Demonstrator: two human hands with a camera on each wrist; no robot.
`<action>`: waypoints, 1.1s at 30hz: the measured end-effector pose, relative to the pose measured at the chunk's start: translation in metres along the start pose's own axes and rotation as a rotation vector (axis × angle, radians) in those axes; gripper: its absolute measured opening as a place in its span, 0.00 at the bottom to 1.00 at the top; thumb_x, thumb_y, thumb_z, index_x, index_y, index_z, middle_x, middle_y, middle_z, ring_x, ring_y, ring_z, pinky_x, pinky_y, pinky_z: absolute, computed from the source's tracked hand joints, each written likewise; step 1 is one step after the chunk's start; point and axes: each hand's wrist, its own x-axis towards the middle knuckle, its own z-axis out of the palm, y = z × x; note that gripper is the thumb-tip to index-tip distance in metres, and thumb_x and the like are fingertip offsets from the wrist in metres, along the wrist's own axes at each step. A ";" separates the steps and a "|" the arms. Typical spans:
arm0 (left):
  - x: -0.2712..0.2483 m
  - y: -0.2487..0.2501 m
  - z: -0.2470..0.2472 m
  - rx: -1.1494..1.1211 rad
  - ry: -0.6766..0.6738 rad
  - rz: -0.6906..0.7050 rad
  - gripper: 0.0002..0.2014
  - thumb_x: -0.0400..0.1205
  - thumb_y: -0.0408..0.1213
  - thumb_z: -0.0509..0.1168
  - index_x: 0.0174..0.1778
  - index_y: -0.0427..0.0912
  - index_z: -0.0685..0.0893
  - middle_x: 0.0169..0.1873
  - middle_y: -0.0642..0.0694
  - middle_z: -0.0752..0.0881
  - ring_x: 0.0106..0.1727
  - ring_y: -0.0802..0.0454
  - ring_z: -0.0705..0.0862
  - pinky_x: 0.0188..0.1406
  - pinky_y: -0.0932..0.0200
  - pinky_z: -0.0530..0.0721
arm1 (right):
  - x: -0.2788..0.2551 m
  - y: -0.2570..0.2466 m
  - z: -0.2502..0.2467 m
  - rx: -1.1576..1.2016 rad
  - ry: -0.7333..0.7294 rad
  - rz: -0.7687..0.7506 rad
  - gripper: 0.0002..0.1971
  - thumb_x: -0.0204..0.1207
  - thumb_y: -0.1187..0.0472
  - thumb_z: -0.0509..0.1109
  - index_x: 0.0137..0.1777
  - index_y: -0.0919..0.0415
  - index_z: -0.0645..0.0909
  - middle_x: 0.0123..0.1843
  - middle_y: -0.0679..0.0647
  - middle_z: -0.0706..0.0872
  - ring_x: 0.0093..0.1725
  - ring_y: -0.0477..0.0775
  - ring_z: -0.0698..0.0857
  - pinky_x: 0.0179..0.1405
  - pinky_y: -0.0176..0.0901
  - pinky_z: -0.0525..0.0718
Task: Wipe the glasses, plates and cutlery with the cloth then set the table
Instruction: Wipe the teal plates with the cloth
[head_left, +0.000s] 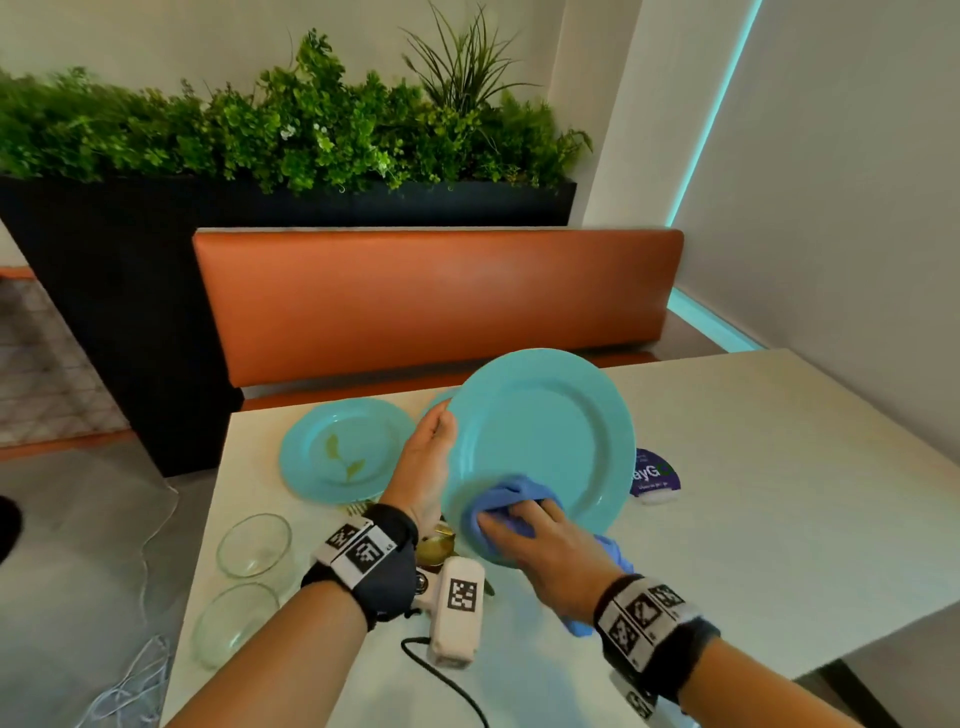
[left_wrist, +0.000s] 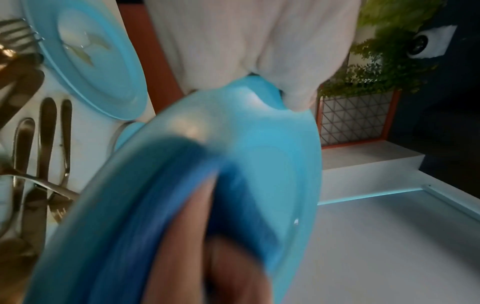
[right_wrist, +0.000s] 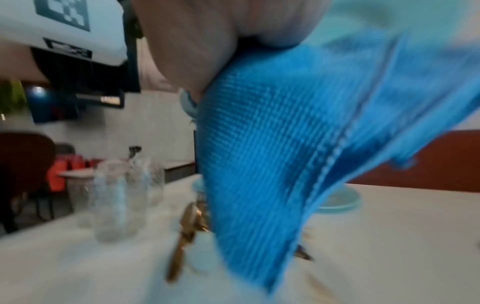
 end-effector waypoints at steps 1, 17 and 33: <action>0.000 0.000 -0.003 -0.005 -0.002 0.007 0.14 0.89 0.40 0.48 0.54 0.54 0.80 0.58 0.48 0.84 0.61 0.47 0.83 0.65 0.45 0.79 | -0.010 0.016 0.001 -0.030 -0.053 0.018 0.37 0.53 0.63 0.77 0.66 0.46 0.71 0.55 0.49 0.72 0.42 0.56 0.88 0.30 0.38 0.87; 0.013 -0.007 -0.016 -0.040 -0.040 -0.071 0.14 0.88 0.44 0.50 0.64 0.51 0.78 0.66 0.43 0.81 0.67 0.45 0.79 0.72 0.44 0.74 | 0.046 -0.039 0.006 0.262 0.082 0.226 0.28 0.70 0.65 0.62 0.72 0.56 0.65 0.60 0.60 0.73 0.46 0.69 0.84 0.41 0.55 0.88; -0.011 -0.024 -0.019 -0.011 -0.161 -0.114 0.13 0.88 0.41 0.51 0.63 0.49 0.78 0.62 0.46 0.84 0.61 0.50 0.83 0.67 0.51 0.79 | 0.026 -0.050 0.009 0.211 0.209 0.315 0.25 0.71 0.62 0.60 0.70 0.53 0.68 0.56 0.65 0.80 0.46 0.69 0.85 0.46 0.52 0.87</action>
